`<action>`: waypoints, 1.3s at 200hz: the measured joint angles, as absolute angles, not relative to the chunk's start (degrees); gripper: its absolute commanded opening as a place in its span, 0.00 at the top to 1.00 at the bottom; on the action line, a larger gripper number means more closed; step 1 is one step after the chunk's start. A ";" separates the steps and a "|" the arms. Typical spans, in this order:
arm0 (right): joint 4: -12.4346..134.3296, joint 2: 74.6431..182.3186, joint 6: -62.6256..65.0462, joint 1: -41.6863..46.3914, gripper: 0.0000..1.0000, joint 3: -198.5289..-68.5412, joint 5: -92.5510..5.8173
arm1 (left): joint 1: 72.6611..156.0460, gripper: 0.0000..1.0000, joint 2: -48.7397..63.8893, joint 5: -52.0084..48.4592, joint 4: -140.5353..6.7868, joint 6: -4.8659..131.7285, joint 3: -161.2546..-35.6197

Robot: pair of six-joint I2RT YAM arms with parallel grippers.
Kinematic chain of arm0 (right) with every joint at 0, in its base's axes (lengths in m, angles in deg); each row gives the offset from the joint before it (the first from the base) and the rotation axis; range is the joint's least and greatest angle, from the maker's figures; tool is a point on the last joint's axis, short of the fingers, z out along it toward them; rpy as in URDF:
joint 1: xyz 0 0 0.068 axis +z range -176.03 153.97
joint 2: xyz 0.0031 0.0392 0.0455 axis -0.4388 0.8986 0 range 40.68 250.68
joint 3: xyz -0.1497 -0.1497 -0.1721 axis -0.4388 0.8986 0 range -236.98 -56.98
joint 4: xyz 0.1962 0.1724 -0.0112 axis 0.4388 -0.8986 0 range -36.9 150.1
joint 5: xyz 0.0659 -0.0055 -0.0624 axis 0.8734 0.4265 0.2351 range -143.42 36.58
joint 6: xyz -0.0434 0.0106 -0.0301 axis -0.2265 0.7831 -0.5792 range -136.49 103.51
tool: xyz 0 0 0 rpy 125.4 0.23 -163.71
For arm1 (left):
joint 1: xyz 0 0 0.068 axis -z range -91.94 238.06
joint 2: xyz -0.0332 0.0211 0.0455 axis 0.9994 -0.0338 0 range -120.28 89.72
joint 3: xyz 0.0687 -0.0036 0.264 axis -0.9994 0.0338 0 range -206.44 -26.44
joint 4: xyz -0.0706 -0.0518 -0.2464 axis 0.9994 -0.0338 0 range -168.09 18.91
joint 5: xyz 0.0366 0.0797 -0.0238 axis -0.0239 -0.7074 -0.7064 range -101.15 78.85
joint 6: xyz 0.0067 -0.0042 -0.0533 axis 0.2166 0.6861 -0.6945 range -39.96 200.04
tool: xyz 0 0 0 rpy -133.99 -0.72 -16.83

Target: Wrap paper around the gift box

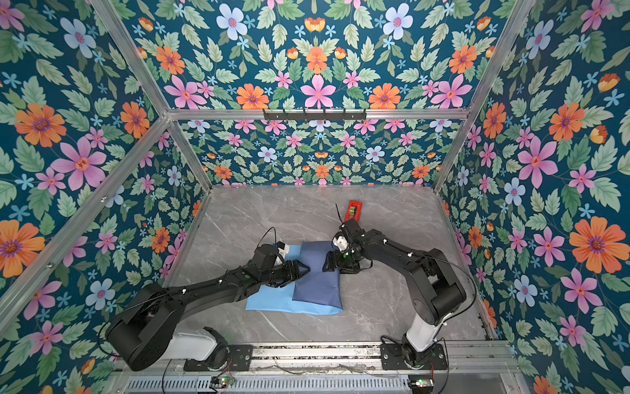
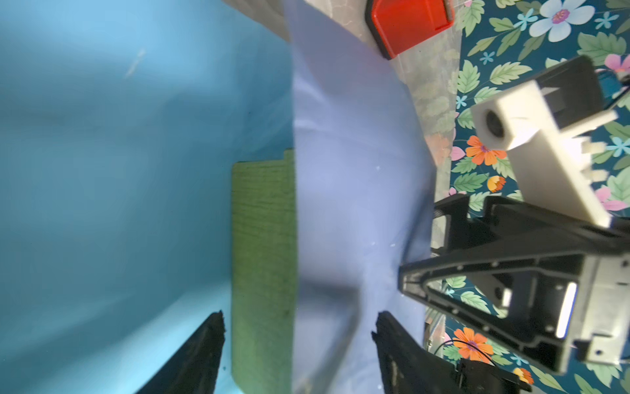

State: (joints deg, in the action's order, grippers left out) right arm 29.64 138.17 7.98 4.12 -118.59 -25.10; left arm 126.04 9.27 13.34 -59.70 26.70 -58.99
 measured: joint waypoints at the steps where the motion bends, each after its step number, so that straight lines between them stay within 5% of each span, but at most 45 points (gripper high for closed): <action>1: 29.64 138.17 7.96 4.12 0.23 -118.59 -25.08 | 126.04 0.32 9.21 13.39 -59.72 26.70 -59.08; 102: 29.03 139.09 7.56 4.06 0.23 -119.83 -24.93 | 126.78 0.71 6.61 16.78 -62.97 30.13 -62.03; 180: 26.08 135.48 7.43 1.94 0.19 -119.74 -26.28 | 126.78 0.77 5.82 15.38 -58.45 30.83 -60.37; 260: 28.79 133.10 12.02 0.78 0.27 -115.20 -22.57 | 126.81 0.76 5.99 15.09 -55.85 30.46 -59.21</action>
